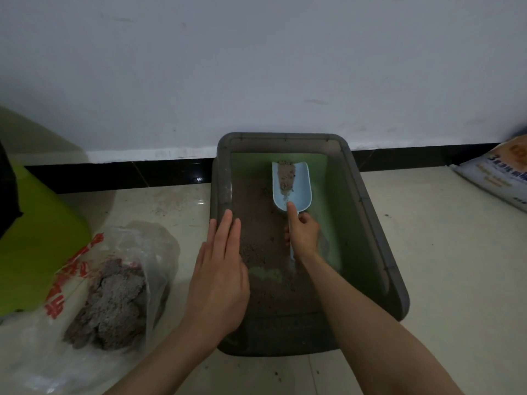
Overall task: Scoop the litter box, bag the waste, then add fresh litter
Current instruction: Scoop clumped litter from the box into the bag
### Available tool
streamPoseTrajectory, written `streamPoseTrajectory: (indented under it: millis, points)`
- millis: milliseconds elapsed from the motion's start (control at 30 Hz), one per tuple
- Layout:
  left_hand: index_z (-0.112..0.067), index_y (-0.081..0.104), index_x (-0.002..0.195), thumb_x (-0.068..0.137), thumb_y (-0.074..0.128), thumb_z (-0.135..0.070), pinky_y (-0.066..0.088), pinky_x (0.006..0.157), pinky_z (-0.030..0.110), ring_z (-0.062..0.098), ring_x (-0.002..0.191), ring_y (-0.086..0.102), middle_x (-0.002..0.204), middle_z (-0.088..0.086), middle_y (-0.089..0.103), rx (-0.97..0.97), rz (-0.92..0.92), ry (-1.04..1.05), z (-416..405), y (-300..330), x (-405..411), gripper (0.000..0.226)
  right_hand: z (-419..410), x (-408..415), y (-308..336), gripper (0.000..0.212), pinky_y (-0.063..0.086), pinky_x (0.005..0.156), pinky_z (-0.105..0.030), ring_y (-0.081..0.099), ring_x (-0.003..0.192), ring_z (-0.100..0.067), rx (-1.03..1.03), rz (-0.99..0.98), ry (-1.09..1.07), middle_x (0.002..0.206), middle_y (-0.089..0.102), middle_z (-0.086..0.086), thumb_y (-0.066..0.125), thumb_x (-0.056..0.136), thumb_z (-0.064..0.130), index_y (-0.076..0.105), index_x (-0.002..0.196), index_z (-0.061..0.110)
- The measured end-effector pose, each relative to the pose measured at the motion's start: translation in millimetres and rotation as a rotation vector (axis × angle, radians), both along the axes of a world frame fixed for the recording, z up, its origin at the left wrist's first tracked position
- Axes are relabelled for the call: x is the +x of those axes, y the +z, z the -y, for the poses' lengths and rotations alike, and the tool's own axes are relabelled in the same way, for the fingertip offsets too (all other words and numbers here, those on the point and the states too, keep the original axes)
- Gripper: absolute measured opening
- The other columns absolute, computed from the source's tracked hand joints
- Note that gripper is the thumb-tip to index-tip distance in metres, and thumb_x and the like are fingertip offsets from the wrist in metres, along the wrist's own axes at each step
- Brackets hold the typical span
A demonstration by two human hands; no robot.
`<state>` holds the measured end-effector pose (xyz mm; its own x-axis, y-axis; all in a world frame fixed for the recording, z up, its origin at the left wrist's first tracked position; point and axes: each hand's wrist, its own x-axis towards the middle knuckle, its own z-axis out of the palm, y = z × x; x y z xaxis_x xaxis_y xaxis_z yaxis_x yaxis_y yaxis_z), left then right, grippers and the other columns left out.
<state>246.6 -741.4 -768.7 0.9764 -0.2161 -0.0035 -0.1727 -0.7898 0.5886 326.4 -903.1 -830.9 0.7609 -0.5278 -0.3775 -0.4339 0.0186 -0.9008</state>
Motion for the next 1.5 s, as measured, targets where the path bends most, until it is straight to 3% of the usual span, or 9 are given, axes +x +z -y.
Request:
streamPoseTrajectory:
  millis: [167,300,633,800,1100,1233,1367,1433,1500]
  points:
    - [-0.022,-0.002,0.146,0.087,0.013,-0.028,0.005,0.117,0.03,0.004,0.139,-0.018,0.145,-0.021,-0.022,-0.008,0.005,0.001,-0.3,-2.6,0.4,0.061,3.7,0.4,1.2,0.037,0.036,0.041,-0.023,0.043,0.046,-0.012,0.005,0.046,-0.054,0.054,0.045,-0.003,0.055,0.092,0.038,0.049,0.067,0.012]
    - [-0.023,-0.001,0.146,0.085,0.003,-0.035,0.007,0.117,0.031,0.005,0.14,-0.018,0.146,-0.021,-0.023,0.008,0.009,-0.013,-0.8,-4.3,1.0,0.063,9.4,3.3,3.1,0.03,0.033,0.036,-0.018,0.041,0.044,-0.014,-0.002,0.058,-0.056,0.055,0.045,-0.006,0.053,0.094,0.031,0.054,0.077,0.006]
    - [-0.022,-0.008,0.145,0.089,0.013,-0.027,0.004,0.118,0.03,0.005,0.139,-0.021,0.145,-0.018,-0.027,0.043,-0.009,-0.003,-1.3,-0.2,-0.4,0.06,15.6,-11.8,10.9,0.03,0.034,0.037,-0.02,0.043,0.046,-0.015,-0.003,0.031,0.057,0.058,0.046,-0.006,0.049,0.096,0.03,0.052,0.075,0.008]
    - [-0.016,-0.016,0.145,0.099,0.021,-0.022,0.0,0.117,0.028,0.007,0.138,-0.021,0.146,-0.007,-0.032,0.071,-0.033,-0.009,-0.9,5.2,-0.3,0.059,17.6,-34.8,53.4,0.032,0.036,0.041,-0.025,0.044,0.045,-0.014,-0.055,0.063,0.17,0.058,0.048,-0.006,0.047,0.097,0.03,0.053,0.073,0.009]
    - [-0.01,0.002,0.148,0.1,0.021,-0.032,0.009,0.118,0.036,0.017,0.144,-0.001,0.157,0.006,-0.006,0.065,-0.125,-0.116,-32.0,17.0,5.8,0.056,-11.5,-79.8,154.6,0.028,0.036,0.041,-0.022,0.045,0.044,-0.013,-0.082,0.079,0.442,0.061,0.051,-0.005,0.047,0.097,0.027,0.055,0.077,0.009]
    - [-0.008,0.017,0.146,0.099,0.03,-0.026,0.008,0.114,0.028,0.02,0.144,0.01,0.155,0.009,0.015,-0.076,-0.087,0.091,-93.3,24.8,-11.7,0.052,-41.3,-91.6,173.3,0.026,0.033,0.039,-0.021,0.042,0.041,-0.013,-0.066,0.014,0.61,0.061,0.052,-0.007,0.048,0.096,0.027,0.054,0.079,0.008]
    - [-0.001,0.035,0.138,0.092,0.039,-0.014,0.03,0.106,0.045,0.037,0.128,0.037,0.138,0.024,0.04,-0.042,0.015,0.352,-175.4,7.0,-36.1,0.048,-84.0,-95.7,165.0,0.029,0.035,0.036,-0.018,0.043,0.041,-0.011,-0.189,-0.142,0.861,0.059,0.054,-0.003,0.049,0.096,0.029,0.056,0.075,0.011]
    - [0.005,0.035,0.136,0.091,0.041,-0.018,0.034,0.1,0.048,0.042,0.123,0.04,0.132,0.029,0.043,0.007,-0.07,0.475,-207.0,-7.8,-48.9,0.051,-106.1,-93.6,160.2,0.033,0.037,0.036,-0.017,0.044,0.04,-0.009,-0.35,-0.216,1.032,0.058,0.058,-0.001,0.049,0.095,0.029,0.058,0.069,0.011]
    - [0.004,0.024,0.142,0.093,0.049,-0.018,0.029,0.106,0.044,0.038,0.133,0.03,0.144,0.026,0.031,0.021,-0.252,0.559,-226.8,-20.3,-60.2,0.059,-129.7,-90.6,160.2,0.037,0.039,0.038,-0.016,0.044,0.035,-0.007,-0.545,-0.278,1.197,0.052,0.057,0.001,0.05,0.095,0.028,0.059,0.064,0.009]
